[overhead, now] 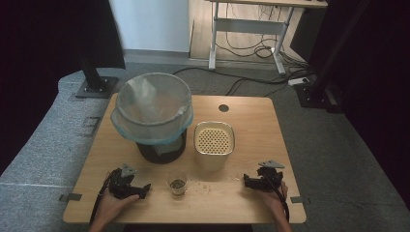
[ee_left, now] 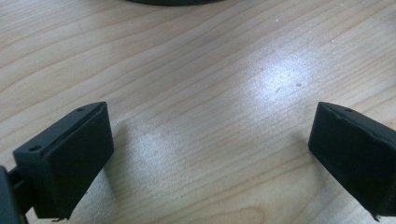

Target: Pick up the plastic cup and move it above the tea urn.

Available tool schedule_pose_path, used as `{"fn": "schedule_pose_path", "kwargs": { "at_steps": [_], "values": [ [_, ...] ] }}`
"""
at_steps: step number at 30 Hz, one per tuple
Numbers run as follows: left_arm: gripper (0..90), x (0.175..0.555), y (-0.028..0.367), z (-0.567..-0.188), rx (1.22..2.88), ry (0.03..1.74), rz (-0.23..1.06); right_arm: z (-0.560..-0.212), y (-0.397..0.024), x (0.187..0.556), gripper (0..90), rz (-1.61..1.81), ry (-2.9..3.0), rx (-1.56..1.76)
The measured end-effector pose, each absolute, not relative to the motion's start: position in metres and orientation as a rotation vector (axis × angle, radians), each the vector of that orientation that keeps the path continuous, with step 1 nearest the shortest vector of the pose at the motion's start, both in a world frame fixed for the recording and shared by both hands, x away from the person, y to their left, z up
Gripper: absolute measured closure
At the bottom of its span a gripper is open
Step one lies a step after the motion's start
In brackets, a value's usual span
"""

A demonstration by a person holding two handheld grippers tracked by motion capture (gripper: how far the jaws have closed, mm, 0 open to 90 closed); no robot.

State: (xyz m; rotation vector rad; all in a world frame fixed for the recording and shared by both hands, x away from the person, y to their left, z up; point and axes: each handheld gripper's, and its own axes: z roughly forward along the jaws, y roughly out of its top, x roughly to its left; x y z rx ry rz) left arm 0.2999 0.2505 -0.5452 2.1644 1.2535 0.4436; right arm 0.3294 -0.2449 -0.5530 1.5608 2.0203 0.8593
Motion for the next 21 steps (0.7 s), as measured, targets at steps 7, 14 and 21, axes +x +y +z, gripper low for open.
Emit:
{"fn": "schedule_pose_path", "kwargs": {
  "at_steps": [7,14,21],
  "values": [
    [4.5,0.292,0.25,-0.543,2.169,1.229,0.526,-0.543,-0.239,0.322,8.7,0.991,1.965,1.513],
    [5.9,0.289,0.256,-0.539,2.113,1.261,0.547,-0.531,-0.234,0.308,13.2,1.166,1.932,1.416],
    [7.8,0.288,0.261,-0.538,2.055,1.315,0.506,-0.519,-0.209,0.293,15.7,1.288,1.959,1.289]
  ]
}}
